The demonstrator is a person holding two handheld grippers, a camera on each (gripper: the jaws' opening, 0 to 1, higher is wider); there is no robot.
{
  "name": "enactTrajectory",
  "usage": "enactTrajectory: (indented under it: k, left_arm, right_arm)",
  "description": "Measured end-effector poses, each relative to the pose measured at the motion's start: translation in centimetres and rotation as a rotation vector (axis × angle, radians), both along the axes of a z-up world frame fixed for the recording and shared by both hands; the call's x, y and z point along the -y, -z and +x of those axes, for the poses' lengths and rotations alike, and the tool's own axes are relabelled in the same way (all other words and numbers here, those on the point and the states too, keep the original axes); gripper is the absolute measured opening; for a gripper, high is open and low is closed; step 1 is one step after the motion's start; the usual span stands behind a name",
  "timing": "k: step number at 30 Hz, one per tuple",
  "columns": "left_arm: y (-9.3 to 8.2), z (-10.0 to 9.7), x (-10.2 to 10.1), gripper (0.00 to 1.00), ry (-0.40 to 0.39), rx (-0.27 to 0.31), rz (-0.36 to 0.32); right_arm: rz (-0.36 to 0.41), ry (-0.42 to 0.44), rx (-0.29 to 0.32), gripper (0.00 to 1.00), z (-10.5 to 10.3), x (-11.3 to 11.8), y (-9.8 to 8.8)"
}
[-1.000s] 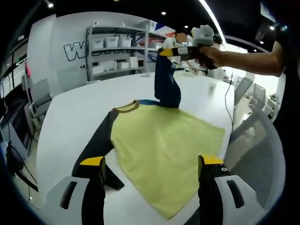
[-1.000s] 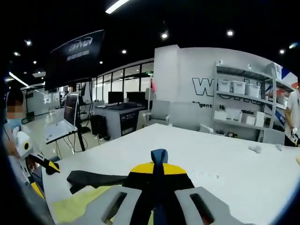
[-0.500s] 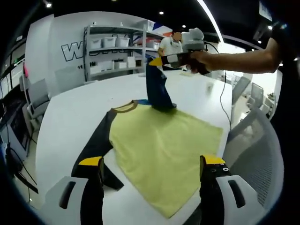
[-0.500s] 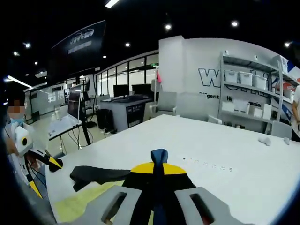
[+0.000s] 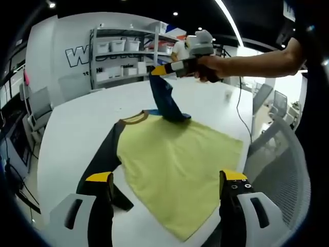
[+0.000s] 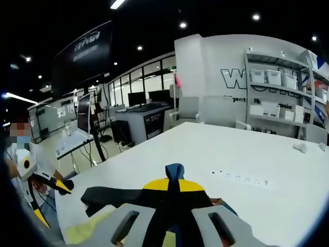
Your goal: Fold the garment on the visible template until the final outline fits inside the template.
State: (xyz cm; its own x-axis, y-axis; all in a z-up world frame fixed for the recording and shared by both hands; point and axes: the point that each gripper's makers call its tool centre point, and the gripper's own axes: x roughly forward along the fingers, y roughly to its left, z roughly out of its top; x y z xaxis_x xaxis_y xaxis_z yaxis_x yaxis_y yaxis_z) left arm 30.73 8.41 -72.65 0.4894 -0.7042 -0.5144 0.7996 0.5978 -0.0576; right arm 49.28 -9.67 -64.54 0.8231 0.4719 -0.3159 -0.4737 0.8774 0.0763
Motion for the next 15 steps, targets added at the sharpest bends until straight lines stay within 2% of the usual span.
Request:
enactTrajectory:
  k: [11, 15]
  left_arm:
    - [0.3, 0.1, -0.6, 0.85, -0.009, -0.008, 0.009]
    - [0.6, -0.1, -0.7, 0.85, -0.012, -0.015, 0.016]
  right_arm:
    - [0.006, -0.057, 0.001, 0.00, 1.6, -2.9, -0.8]
    - [0.036, -0.081, -0.028, 0.00, 2.0, -3.8, -0.3]
